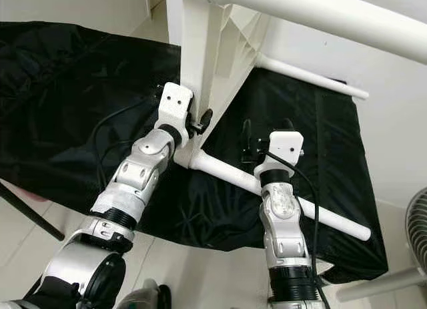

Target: Building children table

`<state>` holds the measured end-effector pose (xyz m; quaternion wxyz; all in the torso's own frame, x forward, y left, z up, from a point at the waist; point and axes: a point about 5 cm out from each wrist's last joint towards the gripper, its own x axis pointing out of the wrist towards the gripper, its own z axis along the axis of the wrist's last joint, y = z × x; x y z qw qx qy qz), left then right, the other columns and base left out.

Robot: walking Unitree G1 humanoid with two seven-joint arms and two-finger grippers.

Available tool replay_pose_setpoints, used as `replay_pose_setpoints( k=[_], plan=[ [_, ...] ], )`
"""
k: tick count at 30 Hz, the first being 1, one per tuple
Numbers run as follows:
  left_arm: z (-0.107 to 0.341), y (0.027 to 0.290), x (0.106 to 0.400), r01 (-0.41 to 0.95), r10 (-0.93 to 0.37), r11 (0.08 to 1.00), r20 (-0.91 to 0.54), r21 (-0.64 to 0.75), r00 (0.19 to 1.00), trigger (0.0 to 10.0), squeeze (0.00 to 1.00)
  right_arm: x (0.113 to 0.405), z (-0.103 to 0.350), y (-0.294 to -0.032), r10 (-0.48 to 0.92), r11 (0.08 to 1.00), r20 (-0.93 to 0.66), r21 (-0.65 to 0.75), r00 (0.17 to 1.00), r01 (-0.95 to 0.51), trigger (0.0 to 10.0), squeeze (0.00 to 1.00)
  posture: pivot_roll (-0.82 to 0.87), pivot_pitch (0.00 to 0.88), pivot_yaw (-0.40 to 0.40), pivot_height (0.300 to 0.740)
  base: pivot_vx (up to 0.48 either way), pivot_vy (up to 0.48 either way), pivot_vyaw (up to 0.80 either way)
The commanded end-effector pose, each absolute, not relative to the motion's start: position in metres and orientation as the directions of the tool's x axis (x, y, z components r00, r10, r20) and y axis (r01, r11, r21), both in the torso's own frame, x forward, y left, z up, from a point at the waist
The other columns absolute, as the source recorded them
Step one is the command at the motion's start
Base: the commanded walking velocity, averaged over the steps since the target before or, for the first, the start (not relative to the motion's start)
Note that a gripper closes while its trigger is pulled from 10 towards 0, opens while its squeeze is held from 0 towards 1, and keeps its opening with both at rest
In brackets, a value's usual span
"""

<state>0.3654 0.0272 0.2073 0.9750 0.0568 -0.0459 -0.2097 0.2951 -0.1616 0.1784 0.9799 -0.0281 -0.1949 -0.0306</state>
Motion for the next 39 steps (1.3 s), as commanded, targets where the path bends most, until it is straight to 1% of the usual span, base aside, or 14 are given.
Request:
replay_pose_setpoints(
  k=[1,11,14,18,20,21,22,23,24,27,29,36,38,39],
  plan=[
    [0.203,0.015,0.361,0.309,-0.314,0.948,0.068,0.076,0.947,0.0,0.0,0.292,0.179,-0.166,-0.079,0.994,0.398,-0.038,0.914,0.102,10.0,0.0,0.08,0.083,0.044,0.74,0.0,0.0,0.0],
    [0.205,0.037,0.361,0.284,-0.296,0.951,0.099,0.119,0.95,0.0,0.0,0.287,0.178,-0.17,-0.115,0.99,0.405,-0.025,0.907,0.137,10.0,0.0,0.1,0.11,0.074,0.74,0.0,0.0,0.0],
    [0.209,0.056,0.359,0.256,-0.274,0.956,0.122,0.145,0.954,0.0,0.0,0.286,0.175,-0.169,-0.118,0.99,0.397,-0.022,0.91,0.137,10.0,0.0,0.12,0.122,0.073,0.74,0.0,0.0,0.0],
    [0.209,0.061,0.358,0.247,-0.266,0.957,0.126,0.15,0.956,0.0,0.0,0.286,0.174,-0.169,-0.117,0.99,0.396,-0.021,0.911,0.137,10.0,0.0,0.13,0.123,0.072,0.74,0.0,0.0,0.0],
    [0.21,0.077,0.354,0.216,-0.24,0.961,0.135,0.171,0.961,0.0,0.0,0.287,0.173,-0.167,-0.109,0.991,0.389,-0.024,0.915,0.128,10.0,0.0,0.14,0.13,0.065,0.74,0.0,0.0,0.0],
    [0.21,0.077,0.354,0.216,-0.24,0.961,0.135,0.171,0.961,0.0,0.0,0.287,0.173,-0.167,-0.109,0.991,0.389,-0.024,0.915,0.128,10.0,0.0,0.14,0.13,0.065,0.74,0.0,0.0,0.0],
    [0.21,0.088,0.35,0.192,-0.218,0.964,0.138,0.181,0.966,0.0,0.0,0.287,0.172,-0.167,-0.103,0.992,0.386,-0.027,0.917,0.123,10.0,0.0,0.14,0.133,0.06,0.74,0.0,0.0,0.0],
    [0.21,0.088,0.35,0.192,-0.218,0.964,0.138,0.181,0.966,0.0,0.0,0.287,0.172,-0.167,-0.103,0.992,0.386,-0.027,0.917,0.123,10.0,0.0,0.14,0.133,0.06,0.74,0.0,0.0,0.0],
    [0.21,0.099,0.345,0.168,-0.198,0.967,0.143,0.194,0.97,0.0,0.0,0.288,0.171,-0.166,-0.095,0.993,0.382,-0.03,0.919,0.115,10.0,0.0,0.14,0.137,0.055,0.74,0.0,0.0,0.0],
    [0.211,0.107,0.34,0.147,-0.178,0.968,0.144,0.204,0.973,0.0,0.0,0.289,0.17,-0.165,-0.087,0.994,0.379,-0.033,0.921,0.107,10.0,0.0,0.15,0.138,0.051,0.74,0.0,0.0,0.0],
    [0.217,0.127,0.327,0.088,-0.126,0.971,0.165,0.222,0.978,0.0,0.0,0.292,0.169,-0.163,-0.065,0.995,0.373,-0.041,0.926,0.086,10.0,0.0,0.16,0.145,0.036,0.74,0.0,0.0,0.0],
    [0.229,0.143,0.314,0.03,-0.08,0.969,0.198,0.243,0.977,0.0,0.0,0.296,0.168,-0.159,-0.043,0.997,0.368,-0.047,0.929,0.064,10.0,0.0,0.17,0.148,0.022,0.74,0.0,0.0,0.0],
    [0.236,0.155,0.305,-0.014,-0.044,0.966,0.216,0.259,0.975,0.0,0.0,0.299,0.169,-0.157,-0.028,0.997,0.368,-0.052,0.929,0.051,10.0,0.0,0.17,0.149,0.011,0.74,0.0,0.0,0.0],
    [0.236,0.155,0.305,-0.014,-0.044,0.966,0.216,0.259,0.975,0.0,0.0,0.299,0.169,-0.157,-0.028,0.997,0.368,-0.052,0.929,0.051,10.0,0.0,0.17,0.149,0.011,0.74,0.0,0.0,0.0]
  ],
)
